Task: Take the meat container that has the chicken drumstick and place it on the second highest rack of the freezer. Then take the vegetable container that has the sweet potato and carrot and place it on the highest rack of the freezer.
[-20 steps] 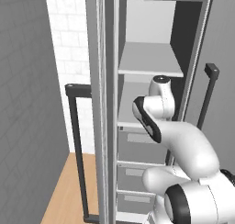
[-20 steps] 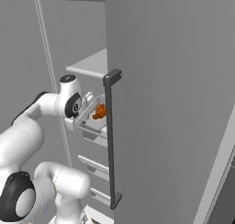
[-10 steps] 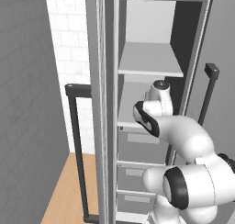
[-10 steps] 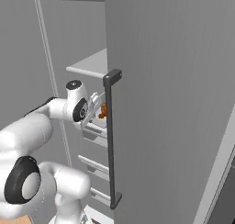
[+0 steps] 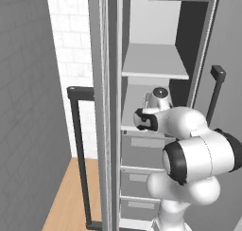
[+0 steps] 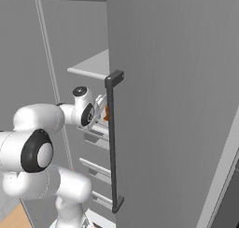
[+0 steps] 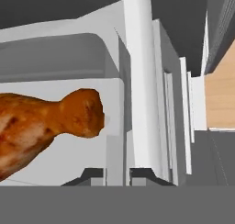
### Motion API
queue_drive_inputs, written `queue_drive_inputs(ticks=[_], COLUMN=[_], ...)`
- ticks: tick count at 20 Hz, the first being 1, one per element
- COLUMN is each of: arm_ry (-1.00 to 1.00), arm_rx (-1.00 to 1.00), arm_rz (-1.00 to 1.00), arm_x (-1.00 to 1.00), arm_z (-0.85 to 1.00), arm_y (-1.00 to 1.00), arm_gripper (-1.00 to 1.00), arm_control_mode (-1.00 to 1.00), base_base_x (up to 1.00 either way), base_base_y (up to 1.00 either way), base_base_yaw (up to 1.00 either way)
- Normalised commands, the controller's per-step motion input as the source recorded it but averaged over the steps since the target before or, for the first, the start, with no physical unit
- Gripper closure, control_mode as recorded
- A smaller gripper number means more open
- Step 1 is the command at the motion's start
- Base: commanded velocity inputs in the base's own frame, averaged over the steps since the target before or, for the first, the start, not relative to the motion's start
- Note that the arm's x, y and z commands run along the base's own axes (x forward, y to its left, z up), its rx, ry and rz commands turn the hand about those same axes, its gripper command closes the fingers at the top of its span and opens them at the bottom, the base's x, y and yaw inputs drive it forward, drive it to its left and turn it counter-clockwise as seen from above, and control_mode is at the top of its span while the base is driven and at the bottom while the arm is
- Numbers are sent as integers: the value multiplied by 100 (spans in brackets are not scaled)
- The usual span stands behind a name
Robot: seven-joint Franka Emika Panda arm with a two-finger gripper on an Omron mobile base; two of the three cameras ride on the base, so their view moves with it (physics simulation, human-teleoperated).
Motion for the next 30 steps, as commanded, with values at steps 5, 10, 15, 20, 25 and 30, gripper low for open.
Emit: queue_drive_inputs(ticks=[5,10,15,20,25,30], arm_ry=[0,0,0,0,0,0], arm_rx=[0,0,-6,-8,-4,-2], arm_rz=[0,0,0,0,0,0], arm_x=[52,50,29,23,16,0], arm_z=[-5,-18,-43,-36,-14,-18], arm_y=[-5,-16,-16,-6,0,-1], arm_gripper=[100,100,100,100,100,100], arm_control_mode=[-100,-100,-100,-100,-100,-100], base_base_x=[0,0,0,0,0,0], base_base_y=[0,0,0,0,0,0], base_base_yaw=[0,0,0,0,0,0])
